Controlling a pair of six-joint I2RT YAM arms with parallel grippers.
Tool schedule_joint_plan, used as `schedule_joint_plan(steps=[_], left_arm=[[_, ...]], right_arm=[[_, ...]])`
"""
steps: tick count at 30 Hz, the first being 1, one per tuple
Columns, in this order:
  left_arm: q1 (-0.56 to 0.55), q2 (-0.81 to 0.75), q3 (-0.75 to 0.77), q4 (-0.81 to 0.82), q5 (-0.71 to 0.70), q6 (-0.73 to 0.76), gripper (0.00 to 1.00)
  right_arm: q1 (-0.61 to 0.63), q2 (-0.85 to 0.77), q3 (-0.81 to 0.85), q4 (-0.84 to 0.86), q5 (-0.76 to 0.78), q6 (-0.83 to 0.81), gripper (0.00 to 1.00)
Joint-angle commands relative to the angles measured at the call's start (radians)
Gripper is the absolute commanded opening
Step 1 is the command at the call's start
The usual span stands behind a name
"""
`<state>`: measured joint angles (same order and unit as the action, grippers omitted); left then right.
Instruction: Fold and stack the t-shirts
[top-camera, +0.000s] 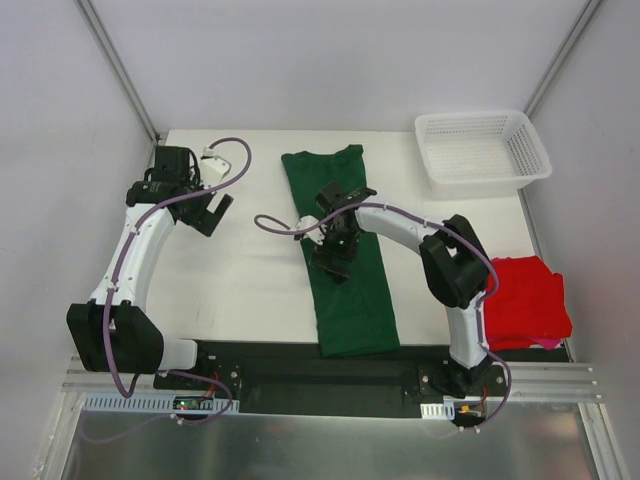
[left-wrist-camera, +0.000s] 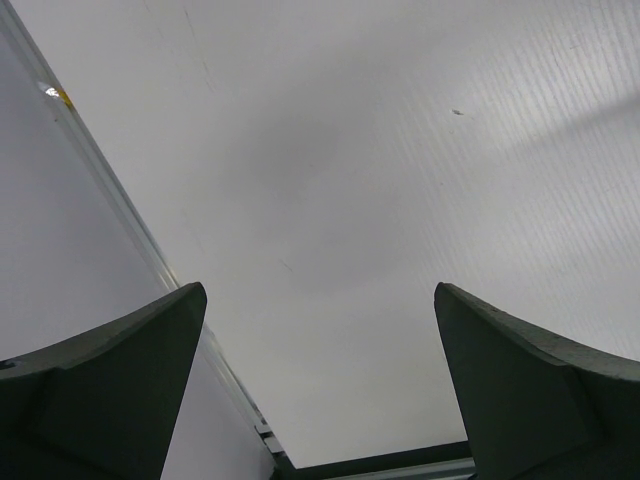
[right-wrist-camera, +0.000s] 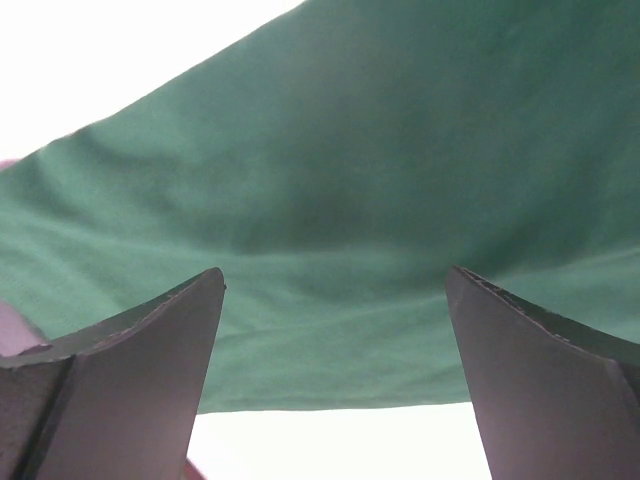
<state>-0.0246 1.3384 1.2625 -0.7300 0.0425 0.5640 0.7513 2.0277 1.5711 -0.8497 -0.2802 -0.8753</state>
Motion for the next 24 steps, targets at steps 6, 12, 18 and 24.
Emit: schedule_joint_plan(steps=[6,12,18,24], left_arm=[[0.000,-0.018,0.032,0.009,-0.001,0.005,0.99],[0.000,-0.008,0.061,0.007,0.007,-0.003,0.99],[-0.001,-0.005,0.086,0.004,0.022,-0.015,0.99],[-0.017,-0.016,0.095,-0.003,0.025,-0.006,0.99]], right_arm=[[0.054,0.058,-0.063,0.204,0.188,-0.085,0.96],[0.109,0.150,-0.008,0.186,0.260,-0.100,0.97],[0.138,0.242,0.198,0.071,0.234,-0.001,0.97],[0.141,0.376,0.403,-0.029,0.268,0.064,0.97]])
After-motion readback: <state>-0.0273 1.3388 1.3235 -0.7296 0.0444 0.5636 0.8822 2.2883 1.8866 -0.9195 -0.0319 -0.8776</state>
